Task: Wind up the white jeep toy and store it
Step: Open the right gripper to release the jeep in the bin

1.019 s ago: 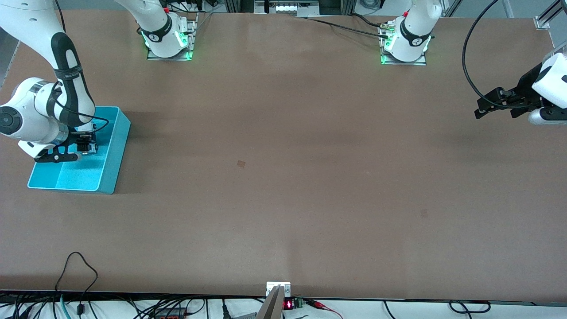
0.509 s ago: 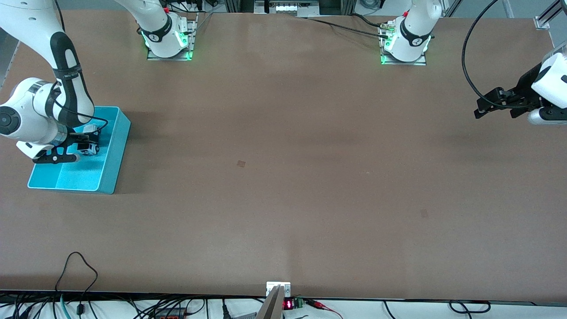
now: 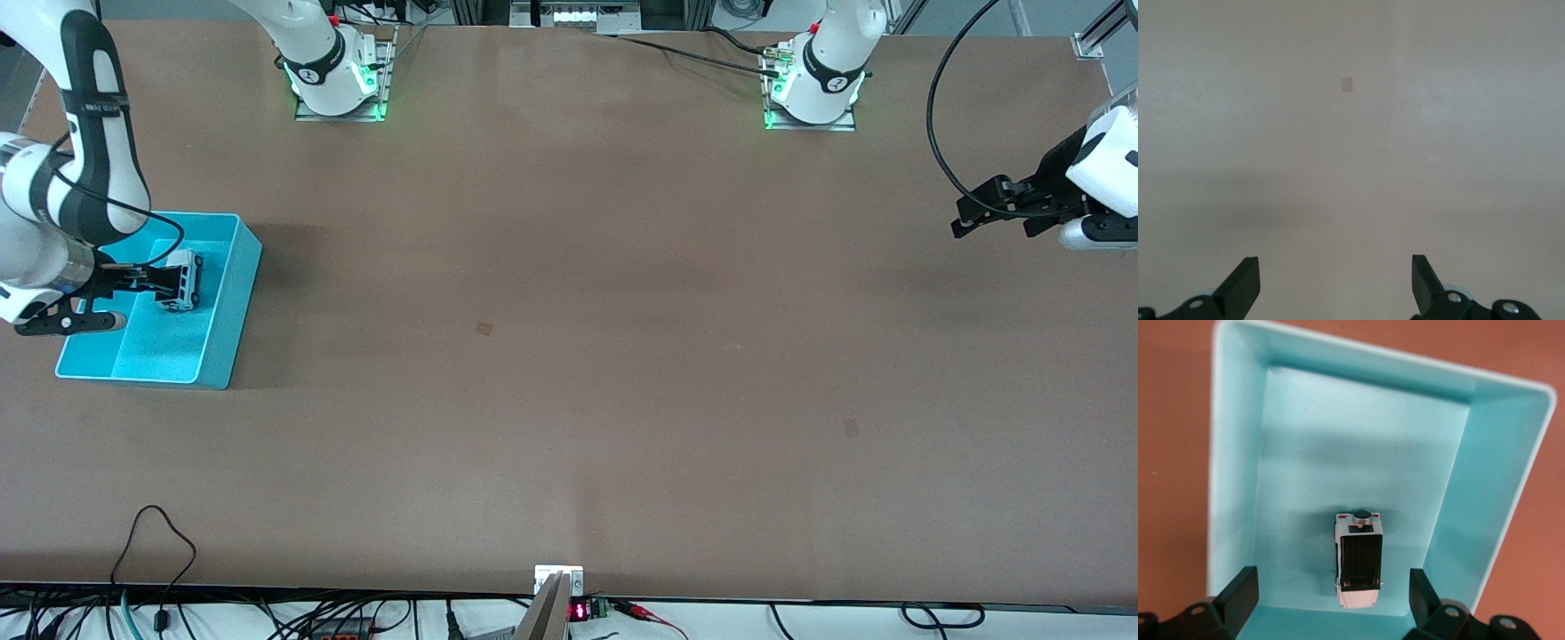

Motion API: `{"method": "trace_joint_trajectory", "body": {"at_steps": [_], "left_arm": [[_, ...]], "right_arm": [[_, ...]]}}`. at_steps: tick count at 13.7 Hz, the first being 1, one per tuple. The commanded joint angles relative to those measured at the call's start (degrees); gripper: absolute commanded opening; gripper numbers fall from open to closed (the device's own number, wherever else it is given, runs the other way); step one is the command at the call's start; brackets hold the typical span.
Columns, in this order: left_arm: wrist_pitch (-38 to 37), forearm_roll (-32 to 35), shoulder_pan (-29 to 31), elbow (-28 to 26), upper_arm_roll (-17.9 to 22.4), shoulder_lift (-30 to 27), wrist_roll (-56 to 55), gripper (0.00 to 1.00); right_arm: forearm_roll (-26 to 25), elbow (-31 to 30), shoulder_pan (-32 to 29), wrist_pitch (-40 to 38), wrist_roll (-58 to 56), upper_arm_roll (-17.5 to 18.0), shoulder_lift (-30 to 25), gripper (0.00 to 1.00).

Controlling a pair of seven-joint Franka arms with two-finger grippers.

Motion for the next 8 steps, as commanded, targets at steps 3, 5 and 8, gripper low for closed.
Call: {"method": "trace_joint_trajectory", "body": {"at_steps": [3,5,8], "left_arm": [[-0.19,1.73,-3.05,0.3,1.57,-0.28,0.38,1.0],[-0.1,1.73,-3.05,0.39,1.75,-0.28,0.38,1.0],[-0.1,1.82,-2.61,0.39,1.23,-0.46,0.38,1.0]], "right_arm": [[-0.37,4.45,-0.06,-10.84,-0.49,5.36,-9.99,1.0],[-0.46,11.98,-0.15,-20.58,-0.05,8.62,-10.62,1.0],[-0.29,21.5,-0.15,-32.64,-0.05,11.88,-10.71,1.0]]}}
